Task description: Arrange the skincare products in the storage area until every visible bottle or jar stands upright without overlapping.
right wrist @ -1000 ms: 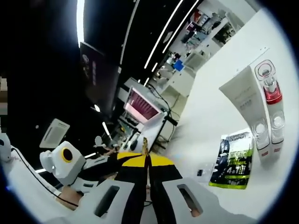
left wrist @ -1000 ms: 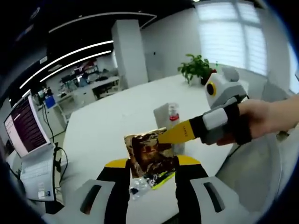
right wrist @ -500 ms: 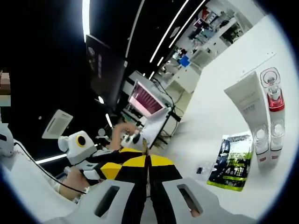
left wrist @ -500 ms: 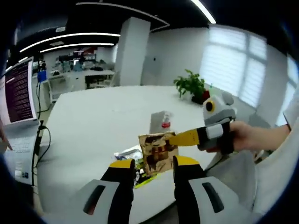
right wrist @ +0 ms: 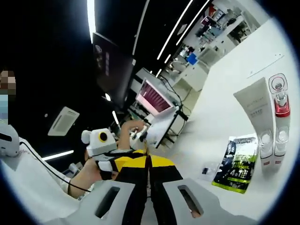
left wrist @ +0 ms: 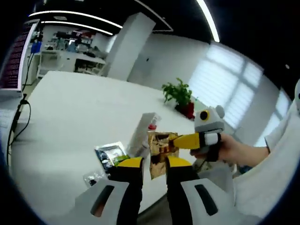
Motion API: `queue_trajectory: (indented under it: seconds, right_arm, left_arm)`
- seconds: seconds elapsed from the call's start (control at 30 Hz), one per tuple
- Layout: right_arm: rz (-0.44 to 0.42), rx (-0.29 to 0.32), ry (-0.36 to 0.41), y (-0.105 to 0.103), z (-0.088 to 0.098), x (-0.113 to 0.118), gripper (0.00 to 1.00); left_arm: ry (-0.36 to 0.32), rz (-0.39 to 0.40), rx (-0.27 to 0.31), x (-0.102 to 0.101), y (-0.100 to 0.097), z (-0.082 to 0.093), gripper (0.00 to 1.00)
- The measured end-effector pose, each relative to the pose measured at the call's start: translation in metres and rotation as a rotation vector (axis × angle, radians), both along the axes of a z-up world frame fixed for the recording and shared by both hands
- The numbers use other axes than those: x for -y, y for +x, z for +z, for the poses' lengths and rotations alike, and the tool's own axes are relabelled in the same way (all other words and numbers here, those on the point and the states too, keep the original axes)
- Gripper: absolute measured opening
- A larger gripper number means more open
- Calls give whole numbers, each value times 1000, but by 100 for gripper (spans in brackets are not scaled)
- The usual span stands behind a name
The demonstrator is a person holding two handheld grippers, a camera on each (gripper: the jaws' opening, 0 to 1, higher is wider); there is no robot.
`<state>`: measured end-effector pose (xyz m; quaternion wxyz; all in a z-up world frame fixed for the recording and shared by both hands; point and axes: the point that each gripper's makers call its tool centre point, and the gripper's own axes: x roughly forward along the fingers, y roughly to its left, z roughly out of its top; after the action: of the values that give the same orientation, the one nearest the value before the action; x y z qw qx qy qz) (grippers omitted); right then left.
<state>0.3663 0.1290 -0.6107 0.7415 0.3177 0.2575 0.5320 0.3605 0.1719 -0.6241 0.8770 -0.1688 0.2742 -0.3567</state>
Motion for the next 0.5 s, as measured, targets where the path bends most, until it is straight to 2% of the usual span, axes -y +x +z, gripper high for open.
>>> queue_trajectory:
  seconds: [0.07,0.2,0.33,0.43,0.5]
  right_arm:
    - [-1,-1,2,0,0,0,1]
    - [-10,-1,-6,3,-2,1,1]
    - [-31,-3,-30,6,-6,2,1]
    - [-34,20,-54,7,-8,1,1]
    - [-37,62,-60,9,-7,1,1]
  left_arm:
    - [-7,3,0,-1,0,0,10]
    - [-6,10,-4,0,2,0,9]
    - [26,25,-4,-3,5,-3,4]
    - [35,28,-18,-4,6,-7,4]
    - [15,46,-38,-5,8,-9,4]
